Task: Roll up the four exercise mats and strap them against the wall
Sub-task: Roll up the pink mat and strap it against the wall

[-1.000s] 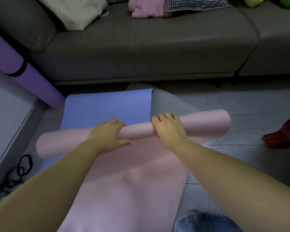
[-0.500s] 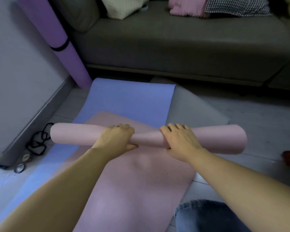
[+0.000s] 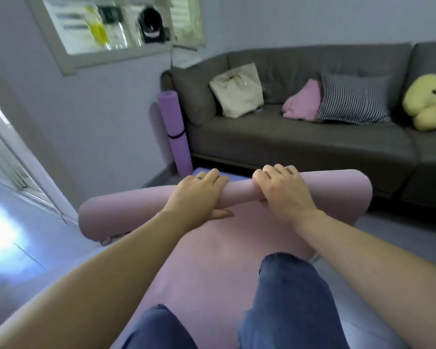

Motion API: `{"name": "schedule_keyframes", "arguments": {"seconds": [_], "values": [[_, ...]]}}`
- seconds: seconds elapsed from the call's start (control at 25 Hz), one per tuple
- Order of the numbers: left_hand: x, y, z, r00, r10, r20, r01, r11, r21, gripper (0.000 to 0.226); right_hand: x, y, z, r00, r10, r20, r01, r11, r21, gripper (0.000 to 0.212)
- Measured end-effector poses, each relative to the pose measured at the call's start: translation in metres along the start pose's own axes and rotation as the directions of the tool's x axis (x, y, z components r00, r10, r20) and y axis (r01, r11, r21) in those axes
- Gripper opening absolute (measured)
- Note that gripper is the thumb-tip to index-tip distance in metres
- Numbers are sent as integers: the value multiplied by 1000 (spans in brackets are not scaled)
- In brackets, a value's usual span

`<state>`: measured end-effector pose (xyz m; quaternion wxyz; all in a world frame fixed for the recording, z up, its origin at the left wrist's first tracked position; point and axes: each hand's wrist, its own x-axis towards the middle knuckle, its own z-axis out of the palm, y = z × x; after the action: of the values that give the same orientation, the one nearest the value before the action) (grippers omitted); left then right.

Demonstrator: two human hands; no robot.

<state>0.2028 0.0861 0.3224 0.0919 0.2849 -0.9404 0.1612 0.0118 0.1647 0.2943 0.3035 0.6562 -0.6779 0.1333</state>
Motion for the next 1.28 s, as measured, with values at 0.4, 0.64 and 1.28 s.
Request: {"name": "schedule_keyframes", "arguments": {"seconds": [0.4,0.64,1.28], "values": [[-72,34,-70,953,-298,-55,299,954,9,67,-42,-22,-76,988,-54,-143,64,996,62,48],[-140,62,-20,974,-182,138,185,983,-8,53,-98,-70,-72,804,-152,575,27,975,220,59],[-153,116,33,933,-56,355,71,997,-28,47,-164,-85,-28,743,-56,667,-88,979,181,15]]}}
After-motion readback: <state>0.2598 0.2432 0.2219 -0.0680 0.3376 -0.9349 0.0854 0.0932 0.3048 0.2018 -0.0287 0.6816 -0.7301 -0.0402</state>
